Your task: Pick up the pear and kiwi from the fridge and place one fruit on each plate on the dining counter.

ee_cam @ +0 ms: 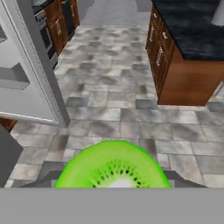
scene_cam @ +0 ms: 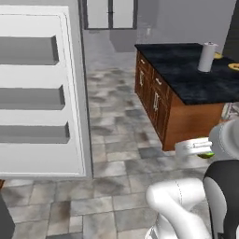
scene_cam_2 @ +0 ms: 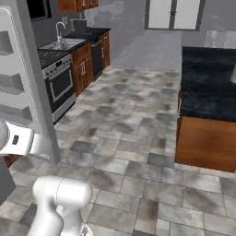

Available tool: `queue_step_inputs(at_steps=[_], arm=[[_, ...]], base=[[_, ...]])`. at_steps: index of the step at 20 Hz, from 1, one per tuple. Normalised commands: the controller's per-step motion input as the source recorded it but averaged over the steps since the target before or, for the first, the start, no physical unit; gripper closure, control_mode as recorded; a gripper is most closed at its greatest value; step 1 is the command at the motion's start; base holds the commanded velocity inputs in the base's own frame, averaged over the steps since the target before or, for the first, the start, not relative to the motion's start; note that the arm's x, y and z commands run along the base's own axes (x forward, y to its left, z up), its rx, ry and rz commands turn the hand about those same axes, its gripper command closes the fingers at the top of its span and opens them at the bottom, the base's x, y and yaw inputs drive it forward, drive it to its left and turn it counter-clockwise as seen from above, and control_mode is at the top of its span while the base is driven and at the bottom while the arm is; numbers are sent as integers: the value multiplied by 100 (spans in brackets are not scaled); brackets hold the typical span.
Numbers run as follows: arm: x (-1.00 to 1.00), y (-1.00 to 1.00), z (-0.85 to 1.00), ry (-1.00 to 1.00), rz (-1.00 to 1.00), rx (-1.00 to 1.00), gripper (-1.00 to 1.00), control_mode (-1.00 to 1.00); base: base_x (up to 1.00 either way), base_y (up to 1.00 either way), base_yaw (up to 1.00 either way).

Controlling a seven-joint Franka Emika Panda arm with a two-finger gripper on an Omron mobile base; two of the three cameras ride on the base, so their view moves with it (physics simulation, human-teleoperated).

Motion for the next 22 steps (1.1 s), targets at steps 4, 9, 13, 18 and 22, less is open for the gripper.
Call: queue_step_inputs(at_steps=[4, 9, 13, 18, 22], arm=[[0, 0, 0, 0, 0, 0, 100, 100], [0, 0, 0, 0, 0, 0, 100, 100], [0, 0, 0, 0, 0, 0, 100, 100], [0, 0, 0, 0, 0, 0, 100, 100], [0, 0, 0, 0, 0, 0, 100, 100]], base=[[0, -14, -72], [28, -72, -35], [79, -86, 0], [99, -93, 0], [100, -99, 4]])
